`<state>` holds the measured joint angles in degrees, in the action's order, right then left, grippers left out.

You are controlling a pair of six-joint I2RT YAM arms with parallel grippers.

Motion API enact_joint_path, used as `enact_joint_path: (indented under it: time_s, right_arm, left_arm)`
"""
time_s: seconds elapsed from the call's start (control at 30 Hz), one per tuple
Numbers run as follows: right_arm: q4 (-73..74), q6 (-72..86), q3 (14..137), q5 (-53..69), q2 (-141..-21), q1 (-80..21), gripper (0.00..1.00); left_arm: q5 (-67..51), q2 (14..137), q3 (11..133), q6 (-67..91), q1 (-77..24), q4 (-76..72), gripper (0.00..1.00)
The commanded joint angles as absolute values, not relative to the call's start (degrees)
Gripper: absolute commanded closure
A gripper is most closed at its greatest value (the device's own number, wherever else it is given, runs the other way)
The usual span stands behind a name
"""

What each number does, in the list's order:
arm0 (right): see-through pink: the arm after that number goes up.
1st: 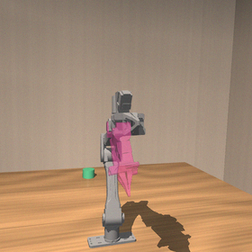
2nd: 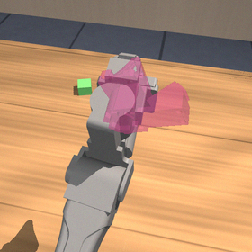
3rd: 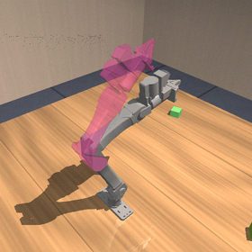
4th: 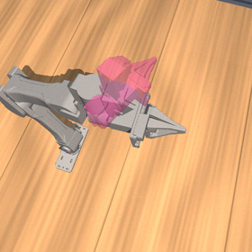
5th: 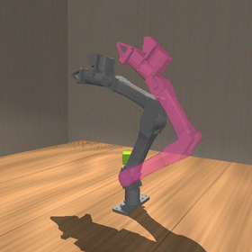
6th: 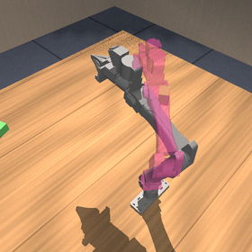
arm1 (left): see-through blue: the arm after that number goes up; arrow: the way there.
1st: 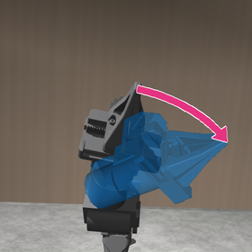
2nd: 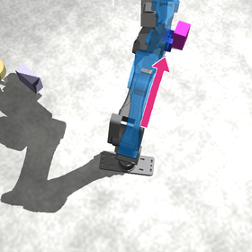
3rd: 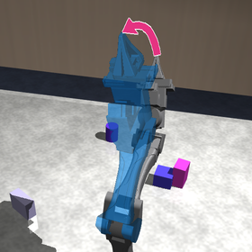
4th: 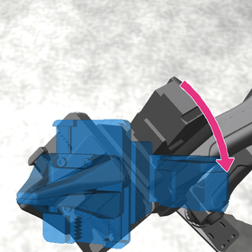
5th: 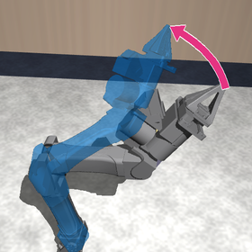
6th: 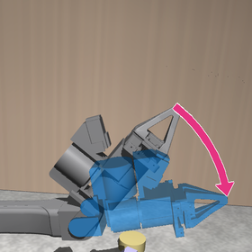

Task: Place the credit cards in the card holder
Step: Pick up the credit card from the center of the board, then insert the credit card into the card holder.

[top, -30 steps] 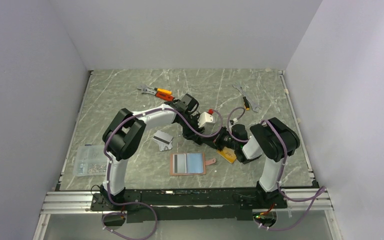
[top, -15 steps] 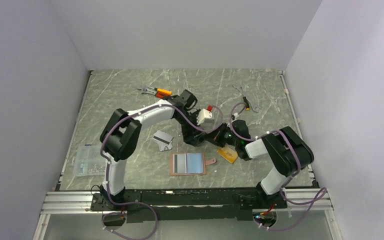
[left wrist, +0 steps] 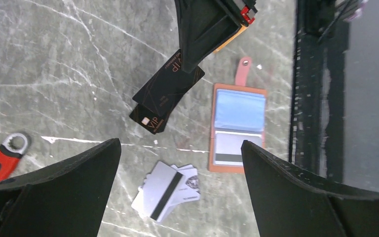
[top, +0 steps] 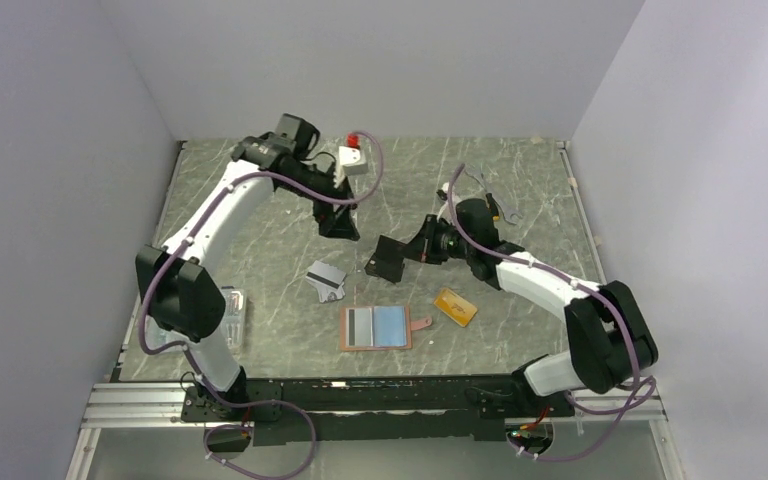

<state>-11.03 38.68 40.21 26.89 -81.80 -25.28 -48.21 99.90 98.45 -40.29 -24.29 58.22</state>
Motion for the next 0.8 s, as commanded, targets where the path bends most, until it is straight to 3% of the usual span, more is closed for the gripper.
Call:
enact_joint_path:
  time_s: [0.0, 0.07, 0.23, 0.5, 0.77]
  right_arm:
    - [3.69, 24.86, 48.33, 33.29, -77.74, -28.43, 1.0]
    - [10.06, 20.76, 52.49, 33.28, -77.78, -31.98, 1.0]
    - [19.94, 15.33, 59.75, 33.3, -77.8, -38.01, 1.0]
    - [25.42, 11.68, 65.39, 32.88, -75.45, -42.84, 1.0]
    - [27.27, 9.87, 68.38, 32.6, -73.32, -44.4, 1.0]
  left_arm:
    - [-60.41, 100.7, 103.45, -43.11, -18.96, 70.73, 0.01]
    - [-60.19, 100.88, 105.16, -45.36, -18.36, 74.56, 0.01]
    - [-57.64, 90.37, 96.71, -45.54, -18.36, 67.01, 0.01]
    - [-62.05, 91.69, 98.72, -63.85, -19.86, 87.35, 0.01]
    - [-58.55, 85.39, 85.93, -56.89, -25.13, 72.21, 0.01]
